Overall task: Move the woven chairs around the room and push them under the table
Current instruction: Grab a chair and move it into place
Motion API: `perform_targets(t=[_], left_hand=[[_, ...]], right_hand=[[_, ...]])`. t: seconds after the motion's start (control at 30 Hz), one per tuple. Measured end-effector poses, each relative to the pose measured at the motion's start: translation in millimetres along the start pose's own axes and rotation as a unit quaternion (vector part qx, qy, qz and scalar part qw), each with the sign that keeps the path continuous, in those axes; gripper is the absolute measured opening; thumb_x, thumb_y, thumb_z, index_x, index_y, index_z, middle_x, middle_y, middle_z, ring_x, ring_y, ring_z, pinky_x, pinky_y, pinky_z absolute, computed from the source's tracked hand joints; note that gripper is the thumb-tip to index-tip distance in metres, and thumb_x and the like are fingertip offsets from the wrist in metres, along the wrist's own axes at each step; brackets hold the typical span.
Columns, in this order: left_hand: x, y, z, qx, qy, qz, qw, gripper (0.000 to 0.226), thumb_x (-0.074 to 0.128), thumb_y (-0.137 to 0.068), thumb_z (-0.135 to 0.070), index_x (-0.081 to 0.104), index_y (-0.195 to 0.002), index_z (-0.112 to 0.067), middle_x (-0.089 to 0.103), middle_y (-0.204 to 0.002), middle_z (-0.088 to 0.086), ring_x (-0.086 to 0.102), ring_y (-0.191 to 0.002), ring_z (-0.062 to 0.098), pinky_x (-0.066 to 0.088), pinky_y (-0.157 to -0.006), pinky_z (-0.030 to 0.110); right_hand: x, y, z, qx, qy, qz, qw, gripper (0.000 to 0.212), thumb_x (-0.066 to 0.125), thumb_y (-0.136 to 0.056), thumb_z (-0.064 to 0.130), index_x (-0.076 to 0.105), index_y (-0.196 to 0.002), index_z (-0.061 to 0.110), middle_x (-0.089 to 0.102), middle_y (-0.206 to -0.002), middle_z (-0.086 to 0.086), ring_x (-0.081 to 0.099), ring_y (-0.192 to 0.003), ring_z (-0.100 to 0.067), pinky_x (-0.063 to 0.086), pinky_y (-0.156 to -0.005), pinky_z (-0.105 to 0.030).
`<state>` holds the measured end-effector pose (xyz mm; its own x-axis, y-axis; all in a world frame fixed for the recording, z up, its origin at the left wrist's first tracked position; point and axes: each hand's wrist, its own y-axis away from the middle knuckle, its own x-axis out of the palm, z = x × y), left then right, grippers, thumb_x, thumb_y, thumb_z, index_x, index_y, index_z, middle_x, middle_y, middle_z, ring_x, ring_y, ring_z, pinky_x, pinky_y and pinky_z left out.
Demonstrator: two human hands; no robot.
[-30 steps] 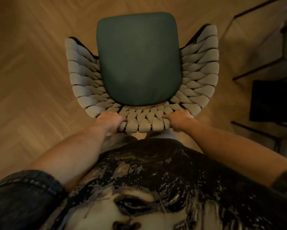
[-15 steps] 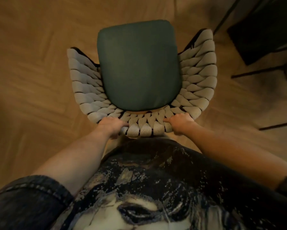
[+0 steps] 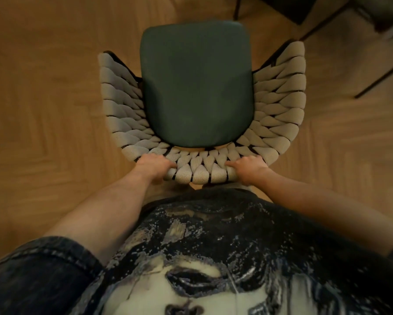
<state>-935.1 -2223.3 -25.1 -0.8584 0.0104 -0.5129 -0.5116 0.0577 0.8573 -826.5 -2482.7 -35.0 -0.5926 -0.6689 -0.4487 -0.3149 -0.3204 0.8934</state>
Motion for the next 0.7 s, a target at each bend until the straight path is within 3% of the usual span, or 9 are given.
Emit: perform_targets(t=[0.27,0.53,0.7], left_hand=[[-14,-4,59,0.061,-0.113,0.02,0.992,0.07,0.068,-0.091,-0.027,0.035,-0.149,-0.049,0.056,-0.138,-0.002,0.054,-0.124,0.024,0.05,-0.093,0.043],[-29,-12,104,0.101,-0.198,0.021,0.975,0.071,0.064,-0.092,-0.02,0.036,-0.147,-0.053,0.058,-0.134,-0.004,0.054,-0.121,0.024,0.047,-0.085,0.04],[-37,-17,120,0.121,-0.239,0.01,0.964,0.066,0.065,-0.09,-0.018,0.042,-0.14,-0.054,0.059,-0.132,-0.007,0.052,-0.121,0.024,0.046,-0.087,0.041]], right_hand=[[4,3,68,0.058,-0.117,-0.008,0.991,0.066,0.047,-0.1,0.019,0.025,-0.158,0.042,0.056,-0.142,-0.002,0.053,-0.129,-0.028,0.042,-0.099,-0.045],[5,1,133,0.105,-0.237,-0.032,0.965,0.066,0.059,-0.096,0.021,0.034,-0.153,0.042,0.061,-0.134,0.0,0.056,-0.124,-0.026,0.041,-0.099,-0.046],[4,0,163,0.136,-0.298,-0.028,0.945,0.063,0.052,-0.098,0.015,0.035,-0.152,0.042,0.06,-0.137,-0.003,0.054,-0.128,-0.028,0.037,-0.107,-0.051]])
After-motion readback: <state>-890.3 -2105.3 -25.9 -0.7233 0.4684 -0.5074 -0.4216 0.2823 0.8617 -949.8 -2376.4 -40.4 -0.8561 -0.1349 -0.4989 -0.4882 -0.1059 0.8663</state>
